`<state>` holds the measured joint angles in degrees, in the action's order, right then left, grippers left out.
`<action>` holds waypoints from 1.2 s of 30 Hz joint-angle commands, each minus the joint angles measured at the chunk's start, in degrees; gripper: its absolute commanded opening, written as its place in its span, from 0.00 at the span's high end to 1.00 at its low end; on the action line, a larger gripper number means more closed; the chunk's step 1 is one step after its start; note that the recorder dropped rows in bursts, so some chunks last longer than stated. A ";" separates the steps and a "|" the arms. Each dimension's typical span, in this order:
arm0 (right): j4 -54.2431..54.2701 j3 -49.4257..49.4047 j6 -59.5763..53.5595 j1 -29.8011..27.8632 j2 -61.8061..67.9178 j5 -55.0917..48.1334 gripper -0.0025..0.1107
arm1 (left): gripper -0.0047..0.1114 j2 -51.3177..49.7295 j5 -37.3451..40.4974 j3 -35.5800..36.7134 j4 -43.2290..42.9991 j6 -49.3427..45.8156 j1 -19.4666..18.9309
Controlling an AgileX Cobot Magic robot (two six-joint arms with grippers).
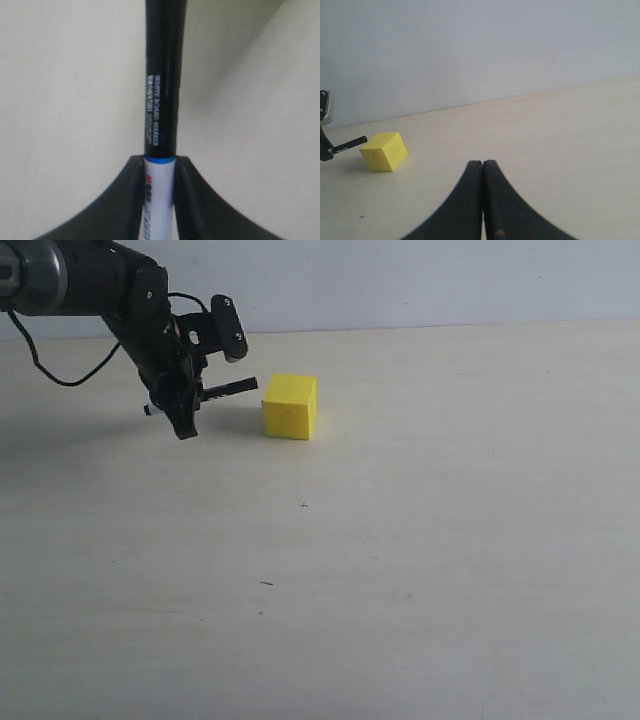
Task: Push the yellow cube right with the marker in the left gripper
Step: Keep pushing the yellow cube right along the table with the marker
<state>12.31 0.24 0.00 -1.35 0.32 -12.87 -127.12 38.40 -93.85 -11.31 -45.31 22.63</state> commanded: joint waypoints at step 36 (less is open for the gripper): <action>0.09 -0.24 0.00 0.01 -0.16 0.34 0.98 | 0.96 -1.64 -2.33 -0.19 -8.25 -5.26 5.95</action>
<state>12.31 0.24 0.00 -1.35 0.32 -12.87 -128.84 38.94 -93.88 -19.63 -50.81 26.49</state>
